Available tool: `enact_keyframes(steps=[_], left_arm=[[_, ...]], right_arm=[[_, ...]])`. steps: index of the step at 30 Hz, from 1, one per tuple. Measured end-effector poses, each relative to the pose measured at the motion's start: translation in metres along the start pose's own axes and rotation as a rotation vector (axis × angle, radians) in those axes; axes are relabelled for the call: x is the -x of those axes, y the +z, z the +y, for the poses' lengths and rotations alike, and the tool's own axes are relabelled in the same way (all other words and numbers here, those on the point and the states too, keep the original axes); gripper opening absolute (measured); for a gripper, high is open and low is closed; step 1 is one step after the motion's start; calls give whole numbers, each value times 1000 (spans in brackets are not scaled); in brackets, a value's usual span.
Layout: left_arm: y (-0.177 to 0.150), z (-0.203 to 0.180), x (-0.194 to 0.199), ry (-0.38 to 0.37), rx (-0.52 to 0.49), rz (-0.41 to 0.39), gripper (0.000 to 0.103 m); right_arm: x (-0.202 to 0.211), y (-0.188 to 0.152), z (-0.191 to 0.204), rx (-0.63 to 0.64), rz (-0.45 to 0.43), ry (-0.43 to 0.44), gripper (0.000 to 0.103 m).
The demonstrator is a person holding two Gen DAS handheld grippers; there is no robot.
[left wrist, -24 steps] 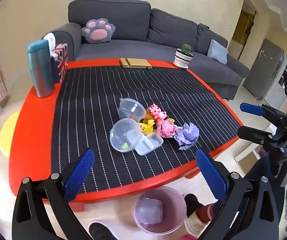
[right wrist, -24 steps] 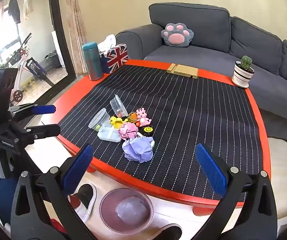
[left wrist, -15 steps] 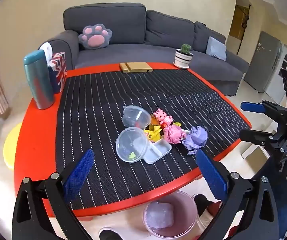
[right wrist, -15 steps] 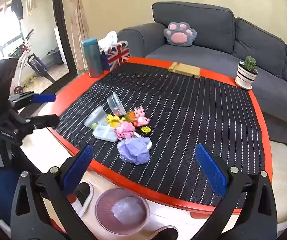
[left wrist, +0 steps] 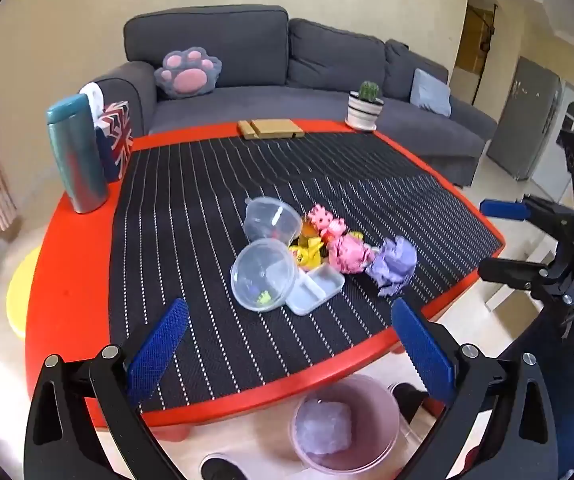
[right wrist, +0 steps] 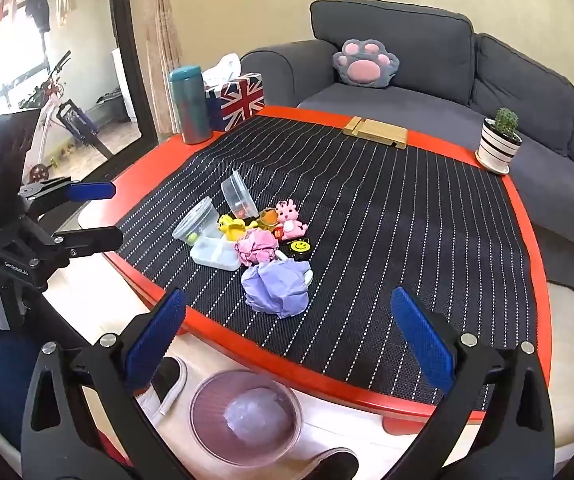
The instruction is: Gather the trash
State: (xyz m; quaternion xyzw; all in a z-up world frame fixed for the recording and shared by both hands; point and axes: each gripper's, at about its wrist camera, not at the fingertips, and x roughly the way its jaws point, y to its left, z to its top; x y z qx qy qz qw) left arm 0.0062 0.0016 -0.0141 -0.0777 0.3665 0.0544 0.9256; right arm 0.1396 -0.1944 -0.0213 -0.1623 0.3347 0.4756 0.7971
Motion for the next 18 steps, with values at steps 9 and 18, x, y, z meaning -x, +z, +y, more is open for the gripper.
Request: enact_keyframes(steps=[9,18], left_arm=[[0,-1,3,-1,2,-4,98],[0,0,3,5,1,1,98]], right_arm=[[8,-1,-11,-44,-20,33,100],[11,1,-9,-39,-24,43,100]])
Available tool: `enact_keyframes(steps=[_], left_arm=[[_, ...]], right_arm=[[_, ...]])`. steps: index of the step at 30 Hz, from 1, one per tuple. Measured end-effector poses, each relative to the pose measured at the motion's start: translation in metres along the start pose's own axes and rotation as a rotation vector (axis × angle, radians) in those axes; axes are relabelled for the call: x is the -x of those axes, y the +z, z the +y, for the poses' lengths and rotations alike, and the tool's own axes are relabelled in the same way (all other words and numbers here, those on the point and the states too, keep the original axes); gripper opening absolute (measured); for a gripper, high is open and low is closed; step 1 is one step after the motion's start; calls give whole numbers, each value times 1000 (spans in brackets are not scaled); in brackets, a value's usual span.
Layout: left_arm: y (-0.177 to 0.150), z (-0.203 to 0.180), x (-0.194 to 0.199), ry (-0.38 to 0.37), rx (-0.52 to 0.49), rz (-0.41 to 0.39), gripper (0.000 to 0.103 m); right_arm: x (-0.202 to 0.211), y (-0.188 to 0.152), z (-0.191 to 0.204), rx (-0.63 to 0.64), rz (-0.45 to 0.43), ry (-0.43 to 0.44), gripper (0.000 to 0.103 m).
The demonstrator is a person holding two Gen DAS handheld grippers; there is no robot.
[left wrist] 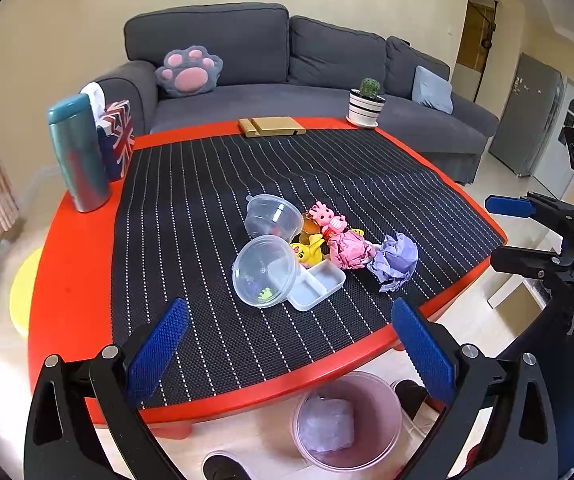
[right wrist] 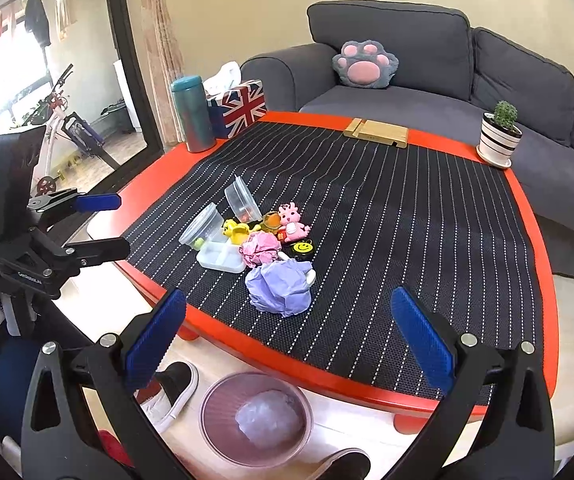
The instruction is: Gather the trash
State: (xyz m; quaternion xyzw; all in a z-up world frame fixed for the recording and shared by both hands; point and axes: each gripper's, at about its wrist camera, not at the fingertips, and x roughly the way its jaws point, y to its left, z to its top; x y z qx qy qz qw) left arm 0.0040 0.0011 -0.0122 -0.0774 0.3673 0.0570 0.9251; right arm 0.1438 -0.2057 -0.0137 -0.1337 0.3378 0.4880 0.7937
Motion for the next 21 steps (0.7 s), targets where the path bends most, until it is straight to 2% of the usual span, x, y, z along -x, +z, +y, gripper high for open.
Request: enact_keyframes(steps=[21], left_arm=[[-3,0,0,-6,-2,6,98]], right_arm=[[-5,-2,0,4,16,-5,100]])
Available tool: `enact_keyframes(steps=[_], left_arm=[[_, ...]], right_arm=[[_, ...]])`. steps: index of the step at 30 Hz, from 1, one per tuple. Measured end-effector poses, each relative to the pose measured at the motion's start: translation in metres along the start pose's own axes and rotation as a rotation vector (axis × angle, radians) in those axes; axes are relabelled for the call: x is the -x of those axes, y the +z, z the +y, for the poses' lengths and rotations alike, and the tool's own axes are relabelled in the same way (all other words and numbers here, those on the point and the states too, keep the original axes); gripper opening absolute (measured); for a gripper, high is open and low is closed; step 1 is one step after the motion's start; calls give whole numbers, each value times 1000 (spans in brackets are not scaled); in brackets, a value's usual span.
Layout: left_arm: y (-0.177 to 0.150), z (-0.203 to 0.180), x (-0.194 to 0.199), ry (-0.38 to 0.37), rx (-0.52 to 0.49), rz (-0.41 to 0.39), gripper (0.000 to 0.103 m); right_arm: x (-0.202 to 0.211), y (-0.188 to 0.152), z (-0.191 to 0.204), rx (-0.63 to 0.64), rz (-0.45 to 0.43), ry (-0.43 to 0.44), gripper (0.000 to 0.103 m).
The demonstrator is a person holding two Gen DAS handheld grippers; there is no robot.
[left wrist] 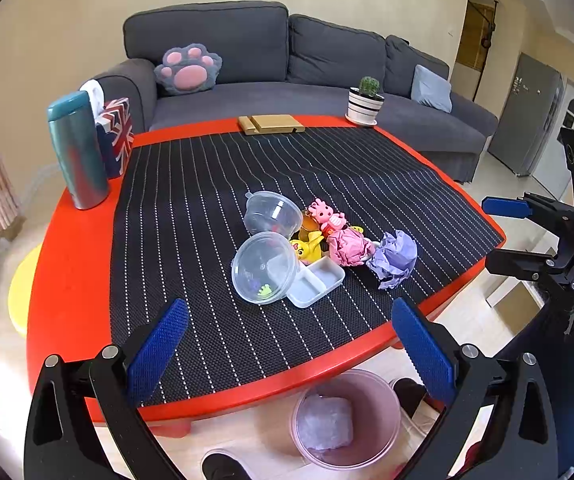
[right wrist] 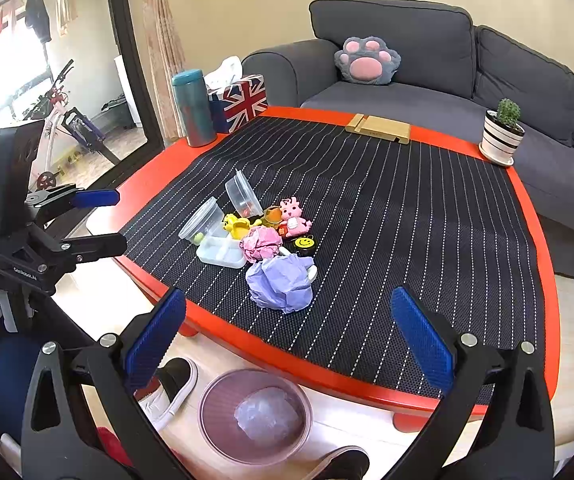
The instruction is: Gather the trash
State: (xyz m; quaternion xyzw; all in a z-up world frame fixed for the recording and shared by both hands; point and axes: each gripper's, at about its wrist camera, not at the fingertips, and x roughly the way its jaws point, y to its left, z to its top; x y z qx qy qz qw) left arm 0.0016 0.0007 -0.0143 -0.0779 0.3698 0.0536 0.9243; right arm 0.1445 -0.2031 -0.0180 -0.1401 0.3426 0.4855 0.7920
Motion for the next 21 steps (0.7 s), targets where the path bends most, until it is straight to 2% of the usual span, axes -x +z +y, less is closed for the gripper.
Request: enact_keyframes(steps=[21], left_arm=[[1,1,-3,0,2,8,98]], right_arm=[[-5,0,-3,-9,21,-2,100]])
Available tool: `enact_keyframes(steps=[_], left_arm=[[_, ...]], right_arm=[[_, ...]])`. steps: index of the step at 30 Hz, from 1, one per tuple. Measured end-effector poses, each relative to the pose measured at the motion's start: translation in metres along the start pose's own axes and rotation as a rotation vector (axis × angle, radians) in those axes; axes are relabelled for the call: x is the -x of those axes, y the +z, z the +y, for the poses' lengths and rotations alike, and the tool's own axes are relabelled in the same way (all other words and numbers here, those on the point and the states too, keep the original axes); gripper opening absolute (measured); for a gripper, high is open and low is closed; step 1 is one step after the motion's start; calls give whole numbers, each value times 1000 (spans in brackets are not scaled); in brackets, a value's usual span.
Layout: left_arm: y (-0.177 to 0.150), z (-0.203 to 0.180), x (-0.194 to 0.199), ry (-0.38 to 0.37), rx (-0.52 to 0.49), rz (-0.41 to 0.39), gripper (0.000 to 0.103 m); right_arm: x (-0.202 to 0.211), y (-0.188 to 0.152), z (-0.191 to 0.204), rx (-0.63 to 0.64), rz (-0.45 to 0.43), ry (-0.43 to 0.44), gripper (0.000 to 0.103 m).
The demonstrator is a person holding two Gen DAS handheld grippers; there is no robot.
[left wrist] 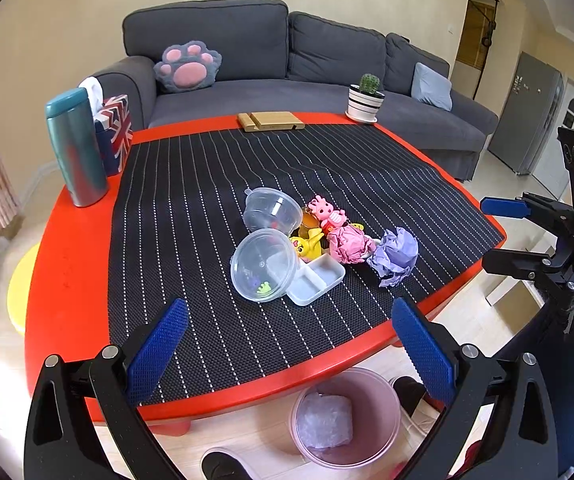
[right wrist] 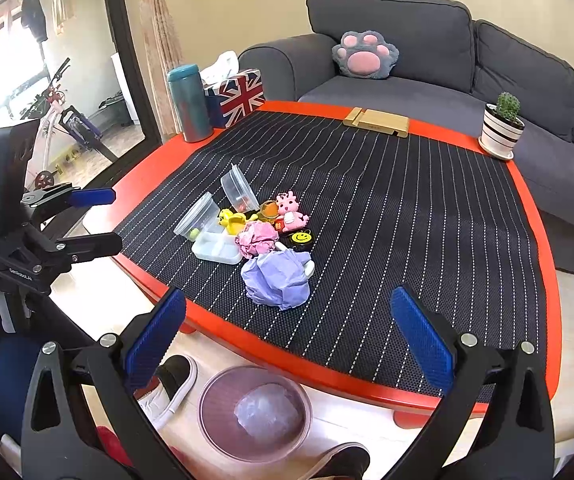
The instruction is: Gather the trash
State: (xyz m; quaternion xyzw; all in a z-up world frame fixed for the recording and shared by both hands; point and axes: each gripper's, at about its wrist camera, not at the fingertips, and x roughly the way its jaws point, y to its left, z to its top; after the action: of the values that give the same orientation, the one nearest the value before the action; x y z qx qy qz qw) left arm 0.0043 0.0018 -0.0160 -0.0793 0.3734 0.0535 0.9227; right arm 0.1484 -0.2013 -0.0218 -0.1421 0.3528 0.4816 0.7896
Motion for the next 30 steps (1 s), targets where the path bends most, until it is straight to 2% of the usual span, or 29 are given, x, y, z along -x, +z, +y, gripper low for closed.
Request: enact_keyframes(steps=[15,30], left_arm=[[-4,2,-5,10,9,15,98],[-1,6,-7,5,23,31,98]], right_arm=[[-21,9,-1,7,41,3,100],[-89,22,13,120,254,-35,100]])
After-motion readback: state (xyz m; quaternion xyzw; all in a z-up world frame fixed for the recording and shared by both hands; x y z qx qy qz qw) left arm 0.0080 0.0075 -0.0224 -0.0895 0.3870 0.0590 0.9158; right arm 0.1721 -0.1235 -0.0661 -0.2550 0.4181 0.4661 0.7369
